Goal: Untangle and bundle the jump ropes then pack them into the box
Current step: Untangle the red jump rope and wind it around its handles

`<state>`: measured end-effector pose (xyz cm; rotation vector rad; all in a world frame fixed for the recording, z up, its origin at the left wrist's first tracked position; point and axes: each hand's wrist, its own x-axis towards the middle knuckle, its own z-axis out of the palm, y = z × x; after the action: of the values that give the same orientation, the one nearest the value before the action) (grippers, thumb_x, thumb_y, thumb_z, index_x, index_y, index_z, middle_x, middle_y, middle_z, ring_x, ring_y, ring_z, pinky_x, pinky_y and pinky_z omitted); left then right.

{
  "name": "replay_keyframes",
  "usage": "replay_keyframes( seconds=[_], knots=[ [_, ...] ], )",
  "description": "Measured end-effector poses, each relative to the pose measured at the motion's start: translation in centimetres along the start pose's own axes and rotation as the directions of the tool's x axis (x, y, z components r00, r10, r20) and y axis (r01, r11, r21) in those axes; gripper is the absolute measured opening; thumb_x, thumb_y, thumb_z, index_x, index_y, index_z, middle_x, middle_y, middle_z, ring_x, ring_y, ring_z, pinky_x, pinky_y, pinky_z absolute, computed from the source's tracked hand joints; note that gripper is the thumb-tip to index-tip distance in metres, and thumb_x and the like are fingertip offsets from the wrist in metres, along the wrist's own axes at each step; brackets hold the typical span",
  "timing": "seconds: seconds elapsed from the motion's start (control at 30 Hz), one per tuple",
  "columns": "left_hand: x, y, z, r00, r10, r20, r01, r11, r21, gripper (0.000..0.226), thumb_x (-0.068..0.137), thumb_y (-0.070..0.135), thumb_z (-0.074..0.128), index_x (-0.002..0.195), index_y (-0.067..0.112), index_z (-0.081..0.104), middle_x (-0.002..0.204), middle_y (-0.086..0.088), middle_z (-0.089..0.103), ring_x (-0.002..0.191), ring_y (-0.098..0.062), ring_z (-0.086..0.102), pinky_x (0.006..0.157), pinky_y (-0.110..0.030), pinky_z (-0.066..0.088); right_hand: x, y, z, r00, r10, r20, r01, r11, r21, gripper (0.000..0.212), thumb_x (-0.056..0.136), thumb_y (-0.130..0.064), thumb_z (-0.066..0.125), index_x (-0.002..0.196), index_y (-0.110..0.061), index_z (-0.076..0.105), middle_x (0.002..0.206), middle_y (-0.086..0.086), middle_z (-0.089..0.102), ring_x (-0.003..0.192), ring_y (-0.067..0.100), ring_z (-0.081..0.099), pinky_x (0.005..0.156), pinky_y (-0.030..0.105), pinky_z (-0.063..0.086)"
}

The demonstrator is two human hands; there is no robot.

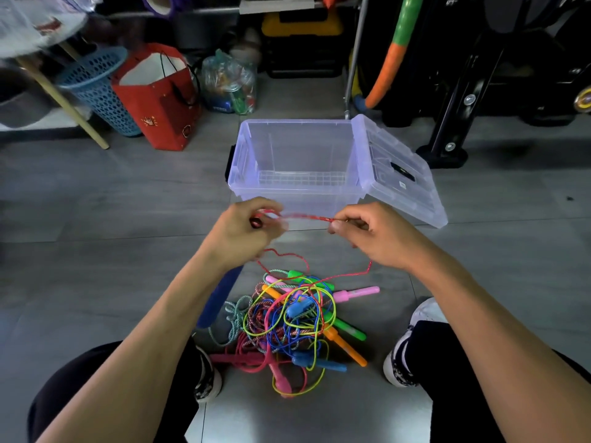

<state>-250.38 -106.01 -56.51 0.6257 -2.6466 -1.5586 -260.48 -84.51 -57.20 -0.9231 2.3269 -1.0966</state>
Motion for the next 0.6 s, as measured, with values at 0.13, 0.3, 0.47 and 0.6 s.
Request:
replay_keyframes(
  seconds=[0.13, 0.3, 0.47, 0.6],
  knots=[
    [-1.2, 1.5, 2.3, 0.977, 0.157, 0.148, -0.155, 0.988, -0.025, 0.008, 0.092, 0.021, 0.066, 0.089, 0.015, 0.070, 0.070, -0.009, 0.067, 0.041, -0.006, 0.049, 0.045, -0.020, 0.043, 0.2, -1.1, 1.1, 0.998, -0.046, 0.048, 0.044, 0.999, 0.025, 0.018, 0.095, -0.028, 0.059, 0.084, -0.018, 0.070, 0.062, 0.013, 0.055, 0.054, 0.016, 0.042, 0.054, 0.033, 0.034],
    [0.8, -1.7, 0.2, 0.980, -0.022, -0.196, 0.038, 0.996, 0.079, 0.023, 0.092, 0.028, 0.064, 0.070, 0.021, 0.064, 0.054, 0.008, 0.056, 0.051, -0.018, 0.053, 0.060, -0.033, 0.051, 0.0, -0.2, 0.2, 0.999, 0.036, -0.008, -0.036, 0.999, 0.010, 0.020, 0.091, -0.028, 0.063, 0.078, -0.013, 0.068, 0.063, 0.009, 0.059, 0.056, 0.011, 0.047, 0.058, 0.035, 0.041],
    [0.1, -3.8, -0.4, 0.976, -0.178, -0.128, 0.184, 0.982, 0.041, 0.011, 0.088, 0.020, 0.066, 0.081, 0.027, 0.069, 0.061, 0.001, 0.062, 0.045, -0.015, 0.053, 0.052, -0.026, 0.049, -0.3, 0.3, -0.2, 0.998, 0.034, -0.051, -0.035, 0.999, -0.020, 0.017, 0.092, -0.027, 0.062, 0.084, -0.015, 0.071, 0.073, -0.001, 0.068, 0.071, 0.020, 0.063, 0.070, 0.037, 0.050],
    [-1.6, -1.1, 1.8, 0.991, 0.059, 0.121, -0.037, 0.984, -0.175, 0.030, 0.090, 0.015, 0.068, 0.118, 0.024, 0.064, 0.104, 0.003, 0.068, 0.047, -0.016, 0.054, 0.045, -0.020, 0.046, 0.4, -1.4, 1.8, 0.998, -0.035, 0.059, 0.036, 0.999, -0.032, 0.020, 0.095, -0.026, 0.059, 0.081, -0.015, 0.069, 0.064, 0.001, 0.062, 0.058, 0.017, 0.052, 0.060, 0.035, 0.043]
  ],
)
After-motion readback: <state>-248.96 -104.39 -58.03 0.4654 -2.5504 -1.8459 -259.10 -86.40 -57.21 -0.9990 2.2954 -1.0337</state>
